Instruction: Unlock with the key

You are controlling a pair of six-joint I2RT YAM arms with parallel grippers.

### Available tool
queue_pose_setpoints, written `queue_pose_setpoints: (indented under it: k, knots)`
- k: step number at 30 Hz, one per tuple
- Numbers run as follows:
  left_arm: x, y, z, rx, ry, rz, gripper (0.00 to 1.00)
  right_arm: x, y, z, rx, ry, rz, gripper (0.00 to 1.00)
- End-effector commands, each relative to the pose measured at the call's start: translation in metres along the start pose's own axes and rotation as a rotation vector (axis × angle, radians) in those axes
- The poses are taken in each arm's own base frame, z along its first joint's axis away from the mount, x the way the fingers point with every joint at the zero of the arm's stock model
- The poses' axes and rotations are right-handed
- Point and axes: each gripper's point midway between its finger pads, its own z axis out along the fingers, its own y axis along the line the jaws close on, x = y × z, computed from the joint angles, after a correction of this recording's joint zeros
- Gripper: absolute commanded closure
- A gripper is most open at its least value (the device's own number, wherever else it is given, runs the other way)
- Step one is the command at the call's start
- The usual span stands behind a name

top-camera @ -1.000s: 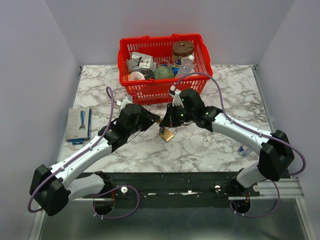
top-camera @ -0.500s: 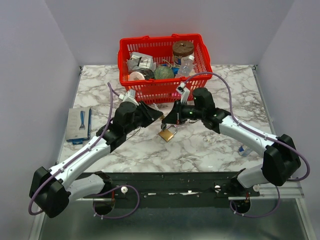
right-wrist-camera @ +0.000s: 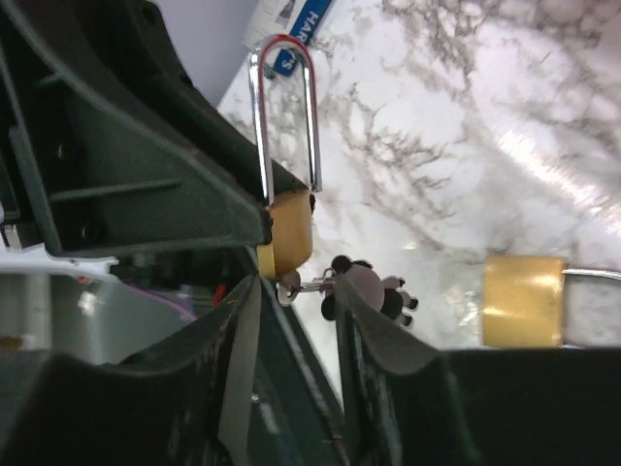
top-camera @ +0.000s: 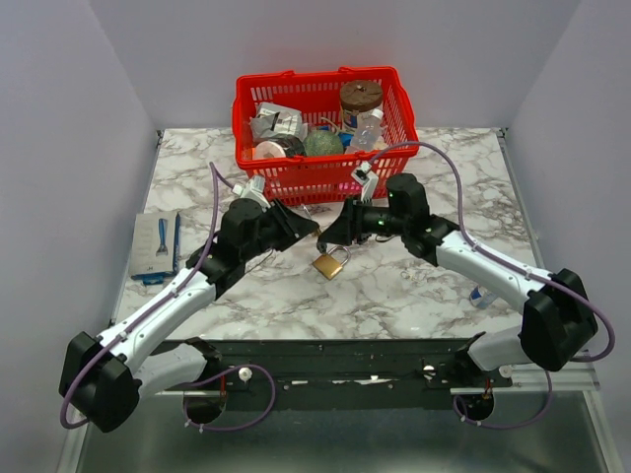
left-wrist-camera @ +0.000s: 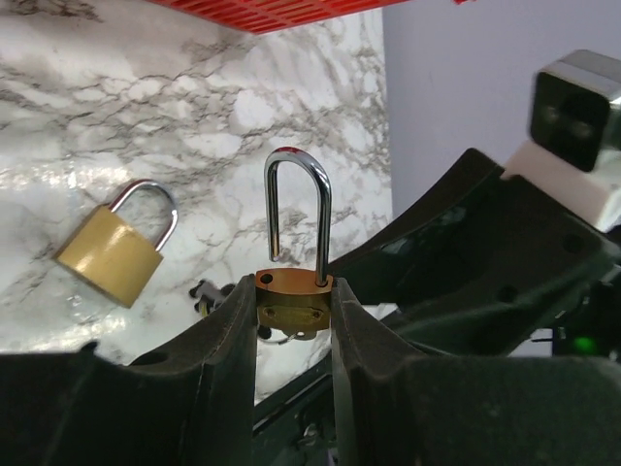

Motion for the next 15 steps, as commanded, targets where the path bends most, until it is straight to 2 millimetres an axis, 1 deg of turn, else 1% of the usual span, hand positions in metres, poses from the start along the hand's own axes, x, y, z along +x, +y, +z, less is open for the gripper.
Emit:
queue_pose_setpoints:
  k: [1,2,3,4,5,6,9,10,11,12,13,14,15]
  knots:
    - [-0.004,0.019,-0.001,-0.039,0.062,0.050,1.00,-0.010,0.005,-0.011,0.000,-0.067,-0.069,0.43]
    - [-0.008,0.021,-0.001,-0.042,0.058,0.059,1.00,-0.009,0.007,-0.015,0.002,-0.071,-0.074,0.36]
    - [-0.010,0.020,-0.001,-0.039,0.059,0.073,1.00,-0.006,0.005,-0.017,0.007,-0.067,-0.072,0.33]
    - [-0.009,0.019,-0.001,-0.026,0.073,0.087,1.00,-0.007,0.006,-0.019,0.012,-0.075,-0.074,0.30]
    - [-0.012,0.019,-0.002,-0.014,0.073,0.121,1.00,-0.009,0.010,-0.024,0.007,-0.088,-0.082,0.24]
    - [-0.011,0.017,-0.003,0.002,0.085,0.138,1.00,-0.009,0.011,-0.025,0.004,-0.091,-0.084,0.22]
    - [-0.002,0.010,-0.009,0.067,0.140,0.209,1.00,-0.016,0.021,-0.030,-0.035,-0.096,-0.099,0.18]
    - [0.000,0.007,-0.011,0.085,0.152,0.228,1.00,-0.022,0.030,-0.032,-0.067,-0.096,-0.110,0.18]
    - [0.006,0.003,-0.015,0.120,0.185,0.246,1.00,-0.024,0.035,-0.033,-0.084,-0.094,-0.115,0.18]
    - [0.007,-0.002,-0.020,0.148,0.189,0.285,1.00,-0.027,0.037,-0.032,-0.099,-0.088,-0.116,0.17]
    - [0.010,-0.005,-0.023,0.169,0.202,0.301,1.00,-0.031,0.048,-0.034,-0.142,-0.080,-0.128,0.17]
    - [0.010,-0.010,-0.027,0.195,0.206,0.320,1.00,-0.033,0.053,-0.033,-0.160,-0.069,-0.127,0.17]
    - [0.016,-0.018,-0.035,0.251,0.233,0.357,1.00,-0.036,0.058,-0.034,-0.179,-0.059,-0.126,0.17]
